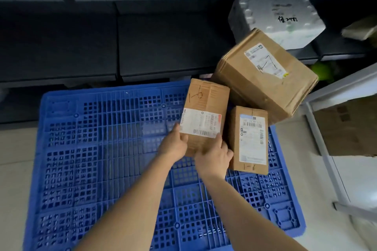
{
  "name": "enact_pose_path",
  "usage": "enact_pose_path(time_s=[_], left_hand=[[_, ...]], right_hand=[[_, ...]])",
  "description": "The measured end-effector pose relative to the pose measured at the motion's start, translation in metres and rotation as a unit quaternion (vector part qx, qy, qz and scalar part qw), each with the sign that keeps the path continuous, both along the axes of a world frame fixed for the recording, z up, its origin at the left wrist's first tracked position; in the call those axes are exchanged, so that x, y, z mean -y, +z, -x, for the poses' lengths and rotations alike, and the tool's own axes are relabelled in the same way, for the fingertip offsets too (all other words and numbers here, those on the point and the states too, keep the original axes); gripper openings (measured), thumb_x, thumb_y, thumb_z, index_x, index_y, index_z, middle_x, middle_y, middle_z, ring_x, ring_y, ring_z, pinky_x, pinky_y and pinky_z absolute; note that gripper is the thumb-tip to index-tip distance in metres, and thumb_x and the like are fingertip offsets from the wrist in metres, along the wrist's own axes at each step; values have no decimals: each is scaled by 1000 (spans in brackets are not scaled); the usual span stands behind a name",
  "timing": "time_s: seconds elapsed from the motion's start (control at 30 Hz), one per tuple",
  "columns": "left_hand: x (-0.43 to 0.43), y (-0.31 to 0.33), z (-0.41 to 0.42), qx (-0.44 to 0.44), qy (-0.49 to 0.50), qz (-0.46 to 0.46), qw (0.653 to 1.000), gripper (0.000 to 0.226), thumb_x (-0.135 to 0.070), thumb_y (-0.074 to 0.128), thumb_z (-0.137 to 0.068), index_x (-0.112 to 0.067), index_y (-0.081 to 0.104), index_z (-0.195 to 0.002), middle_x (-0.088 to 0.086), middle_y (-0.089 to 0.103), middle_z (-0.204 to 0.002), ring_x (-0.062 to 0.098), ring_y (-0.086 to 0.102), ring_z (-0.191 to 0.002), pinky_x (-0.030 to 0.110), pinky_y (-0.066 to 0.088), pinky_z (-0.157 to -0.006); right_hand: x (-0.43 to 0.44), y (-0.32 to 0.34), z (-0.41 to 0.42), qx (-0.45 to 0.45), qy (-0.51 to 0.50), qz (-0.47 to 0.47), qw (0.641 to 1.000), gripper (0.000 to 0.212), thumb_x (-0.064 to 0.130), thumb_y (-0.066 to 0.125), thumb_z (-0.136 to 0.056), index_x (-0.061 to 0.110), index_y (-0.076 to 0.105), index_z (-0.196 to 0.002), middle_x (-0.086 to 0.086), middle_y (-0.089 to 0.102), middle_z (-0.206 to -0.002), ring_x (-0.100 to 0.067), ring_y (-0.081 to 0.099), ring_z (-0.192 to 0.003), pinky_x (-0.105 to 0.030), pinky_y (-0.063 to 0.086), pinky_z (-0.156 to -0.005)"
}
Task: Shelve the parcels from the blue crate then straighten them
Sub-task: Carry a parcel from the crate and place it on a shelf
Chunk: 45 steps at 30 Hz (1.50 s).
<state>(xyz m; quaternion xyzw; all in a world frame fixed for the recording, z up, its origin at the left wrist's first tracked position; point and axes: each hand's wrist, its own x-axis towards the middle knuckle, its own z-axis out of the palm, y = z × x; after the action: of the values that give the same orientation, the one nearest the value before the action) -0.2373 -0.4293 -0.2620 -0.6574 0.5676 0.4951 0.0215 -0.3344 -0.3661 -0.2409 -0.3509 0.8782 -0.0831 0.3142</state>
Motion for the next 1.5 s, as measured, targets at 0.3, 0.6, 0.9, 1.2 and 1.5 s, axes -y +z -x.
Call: enact_pose_path(time_s=[0.3, 0.6, 0.9, 1.2, 1.5], left_hand=[[-43, 5, -74, -38, 131, -18, 991, 52, -30, 51, -98, -29, 34, -147, -1, 44, -142, 19, 48, -123, 33, 45, -96], [-100, 69, -140, -26, 276, 50, 959, 54, -32, 46, -100, -28, 27, -150, 0, 40, -143, 19, 46, -126, 33, 42, -100], [-181, 178, -184, -91, 458, 184, 865, 47, -29, 43, -101, -48, 33, -143, -14, 48, -129, 6, 45, -117, 37, 41, -104], [-277, 267, -253, -27, 582, 306, 753, 46, -29, 47, -98, -51, 38, -138, -12, 58, -125, 9, 56, -109, 38, 48, -96], [-387, 330, -373, 42, 655, 369, 658, 48, -28, 45, -100, -41, 33, -144, -9, 52, -125, 13, 53, -107, 35, 46, -94]], right_hand=[[-27, -7, -44, 82, -36, 49, 995, 43, 25, 55, -95, 17, 45, -137, -7, 47, -120, -30, 53, -105, -43, 50, -82], [-46, 49, -99, 186, 55, 134, 972, 49, 23, 57, -95, 23, 42, -141, 3, 53, -128, -17, 57, -110, -38, 52, -88], [-65, 146, -150, 264, 218, 210, 916, 53, 27, 60, -94, 27, 43, -144, 9, 49, -127, -15, 50, -120, -39, 47, -99], [-117, 235, -241, 359, 369, 245, 822, 49, 28, 62, -93, 33, 47, -139, 20, 48, -110, 4, 48, -99, -17, 35, -86], [-197, 300, -395, 422, 453, 249, 744, 41, 28, 67, -88, 29, 56, -128, 12, 55, -118, -4, 53, -106, -31, 45, -96]])
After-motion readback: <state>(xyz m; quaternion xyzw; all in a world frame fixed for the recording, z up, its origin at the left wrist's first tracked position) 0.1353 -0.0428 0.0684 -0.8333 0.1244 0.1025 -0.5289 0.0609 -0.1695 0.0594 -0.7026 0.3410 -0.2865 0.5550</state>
